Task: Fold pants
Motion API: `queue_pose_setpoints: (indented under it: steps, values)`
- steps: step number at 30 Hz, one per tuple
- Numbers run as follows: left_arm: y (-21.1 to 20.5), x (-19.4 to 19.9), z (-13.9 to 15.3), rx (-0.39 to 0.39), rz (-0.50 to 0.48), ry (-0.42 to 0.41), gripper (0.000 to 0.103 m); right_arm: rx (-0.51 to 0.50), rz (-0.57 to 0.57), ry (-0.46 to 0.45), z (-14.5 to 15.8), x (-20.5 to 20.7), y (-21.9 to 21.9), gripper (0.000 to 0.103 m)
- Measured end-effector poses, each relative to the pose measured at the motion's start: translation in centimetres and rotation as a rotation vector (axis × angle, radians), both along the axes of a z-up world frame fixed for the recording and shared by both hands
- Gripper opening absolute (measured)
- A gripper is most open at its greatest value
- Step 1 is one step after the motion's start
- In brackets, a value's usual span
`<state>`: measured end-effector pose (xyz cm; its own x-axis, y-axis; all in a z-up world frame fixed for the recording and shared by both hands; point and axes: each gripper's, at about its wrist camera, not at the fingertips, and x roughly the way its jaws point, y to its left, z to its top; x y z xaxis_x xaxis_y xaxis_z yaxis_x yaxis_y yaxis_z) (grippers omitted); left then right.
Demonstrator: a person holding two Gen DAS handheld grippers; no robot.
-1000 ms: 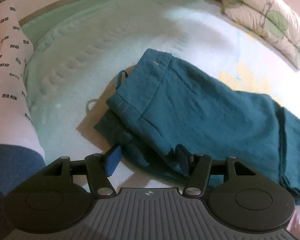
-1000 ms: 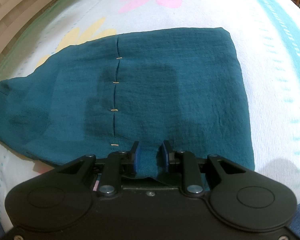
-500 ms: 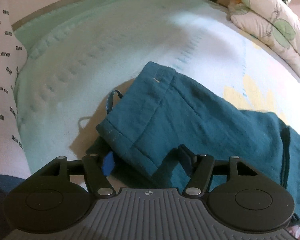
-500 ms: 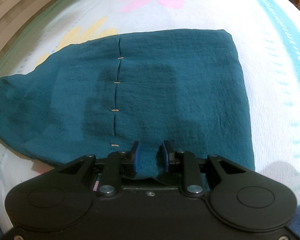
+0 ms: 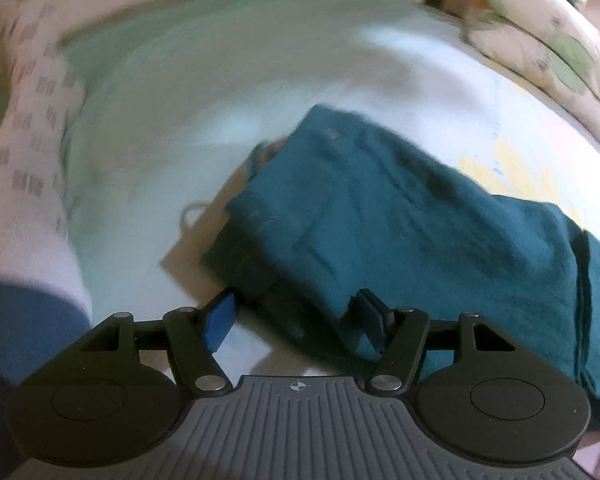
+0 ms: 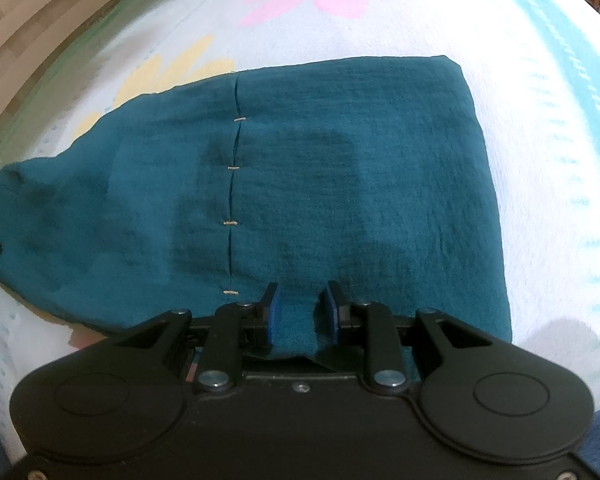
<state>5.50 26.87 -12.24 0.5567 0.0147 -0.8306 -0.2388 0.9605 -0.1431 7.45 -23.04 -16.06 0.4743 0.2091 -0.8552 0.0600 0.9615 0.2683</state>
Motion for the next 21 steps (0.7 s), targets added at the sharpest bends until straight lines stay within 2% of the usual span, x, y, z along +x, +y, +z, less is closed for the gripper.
queue_pose_setpoints:
  steps: [2,4,10,12,17,19,21]
  values:
    - [0.9,-0.2,0.1,-0.055,0.029,-0.027,0.063,0.009,0.002,0.0,0.0,0.0,-0.1,0.037]
    - [1.1,0.2,0.1,-0.065,0.035,-0.027,0.063,0.016,0.006,-0.001,0.0,0.1,-0.2,0.04]
    - [-0.2,2.1,0.3,0.017,-0.002,-0.024,0.064,0.019,0.006,-0.002,0.0,0.0,-0.2,0.04]
    - [-0.4,2.6,0.3,0.023,-0.007,-0.022,0.066,0.018,0.005,-0.002,0.1,0.0,-0.2,0.04]
    - [-0.2,2.2,0.3,-0.028,0.055,-0.049,0.068,-0.018,0.012,-0.014,0.8,-0.1,0.3,0.041]
    - [0.0,2.0,0.3,-0.047,0.071,-0.063,0.068,-0.056,0.026,-0.045,1.8,-0.1,1.3,0.04]
    - [0.0,2.0,0.3,-0.059,0.083,-0.063,0.068,-0.05,0.053,-0.087,3.2,0.2,2.5,0.04]
